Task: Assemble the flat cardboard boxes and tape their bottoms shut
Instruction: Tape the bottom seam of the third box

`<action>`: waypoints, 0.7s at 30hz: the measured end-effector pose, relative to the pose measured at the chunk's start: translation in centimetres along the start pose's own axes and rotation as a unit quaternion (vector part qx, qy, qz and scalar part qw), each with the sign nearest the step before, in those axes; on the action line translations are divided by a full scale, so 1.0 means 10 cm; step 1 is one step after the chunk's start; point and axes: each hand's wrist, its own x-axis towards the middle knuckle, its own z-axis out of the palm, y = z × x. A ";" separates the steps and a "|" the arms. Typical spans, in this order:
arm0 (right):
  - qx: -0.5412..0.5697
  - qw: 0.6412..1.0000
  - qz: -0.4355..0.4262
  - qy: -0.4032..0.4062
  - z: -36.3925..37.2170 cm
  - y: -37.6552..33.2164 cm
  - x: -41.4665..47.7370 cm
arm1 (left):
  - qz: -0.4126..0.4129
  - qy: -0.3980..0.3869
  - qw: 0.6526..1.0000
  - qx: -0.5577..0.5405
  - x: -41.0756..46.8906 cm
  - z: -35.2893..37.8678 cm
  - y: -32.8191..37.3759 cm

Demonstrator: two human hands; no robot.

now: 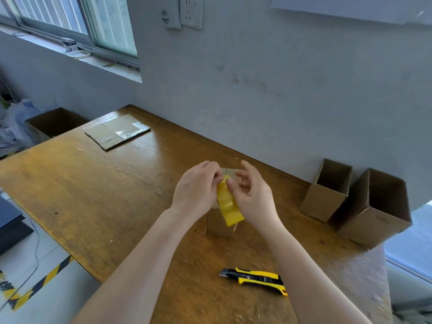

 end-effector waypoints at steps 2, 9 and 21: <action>0.033 0.999 0.037 -0.014 -0.01 0.06 0.00 | -0.042 0.008 0.999 -0.033 0.01 0.03 0.00; 0.005 0.994 -0.024 -0.102 -0.17 0.13 0.10 | -0.187 0.000 0.975 -0.119 0.10 0.08 -0.09; -0.206 0.974 0.047 -0.075 -0.36 0.14 0.34 | -0.421 -0.033 0.853 -0.308 0.10 0.24 -0.45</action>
